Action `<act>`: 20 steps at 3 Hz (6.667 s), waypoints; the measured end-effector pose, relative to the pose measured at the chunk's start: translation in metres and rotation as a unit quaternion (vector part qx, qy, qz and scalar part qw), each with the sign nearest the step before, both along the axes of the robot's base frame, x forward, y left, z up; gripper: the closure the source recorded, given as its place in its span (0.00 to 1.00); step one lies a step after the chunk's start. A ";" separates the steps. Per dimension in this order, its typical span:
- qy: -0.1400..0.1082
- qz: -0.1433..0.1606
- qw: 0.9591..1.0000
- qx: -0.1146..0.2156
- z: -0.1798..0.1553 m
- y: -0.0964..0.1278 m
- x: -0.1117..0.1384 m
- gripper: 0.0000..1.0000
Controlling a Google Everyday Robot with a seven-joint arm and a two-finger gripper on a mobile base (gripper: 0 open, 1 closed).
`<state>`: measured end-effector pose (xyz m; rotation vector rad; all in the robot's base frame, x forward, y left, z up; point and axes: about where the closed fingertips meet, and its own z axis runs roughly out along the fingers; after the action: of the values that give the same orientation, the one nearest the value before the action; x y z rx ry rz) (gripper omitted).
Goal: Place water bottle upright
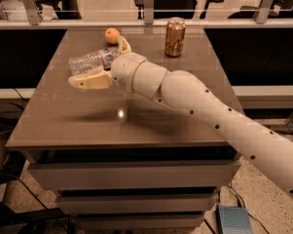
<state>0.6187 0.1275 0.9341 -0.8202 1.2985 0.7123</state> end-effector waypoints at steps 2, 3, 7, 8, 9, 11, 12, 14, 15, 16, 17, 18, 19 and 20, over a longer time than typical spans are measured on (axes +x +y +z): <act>0.021 0.015 0.998 -0.056 0.004 -0.001 0.011 0.00; 0.031 0.031 0.994 -0.103 0.002 -0.010 0.023 0.00; 0.020 0.129 0.939 -0.317 -0.001 0.004 0.073 0.00; 0.016 0.145 0.920 -0.364 -0.005 0.010 0.081 0.00; 0.014 0.161 0.900 -0.404 -0.012 0.015 0.087 0.00; 0.013 0.187 0.867 -0.461 -0.026 0.023 0.090 0.00; 0.016 0.203 0.845 -0.495 -0.038 0.025 0.090 0.00; 0.031 0.221 0.806 -0.548 -0.059 0.024 0.095 0.00; 0.040 0.225 0.789 -0.570 -0.070 0.022 0.100 0.00; 0.045 0.229 0.772 -0.591 -0.080 0.020 0.107 0.00; 0.046 0.228 0.758 -0.610 -0.087 0.017 0.114 0.00; 0.039 0.237 0.745 -0.622 -0.091 0.016 0.116 0.18; 0.028 0.247 0.736 -0.630 -0.095 0.016 0.116 0.41; 0.015 0.253 0.729 -0.635 -0.091 0.016 0.115 0.64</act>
Offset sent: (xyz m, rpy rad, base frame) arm 0.0239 -0.0152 -0.0028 -0.2436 0.0993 0.0714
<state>0.7333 0.1431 0.8427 -2.3558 1.5313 0.1088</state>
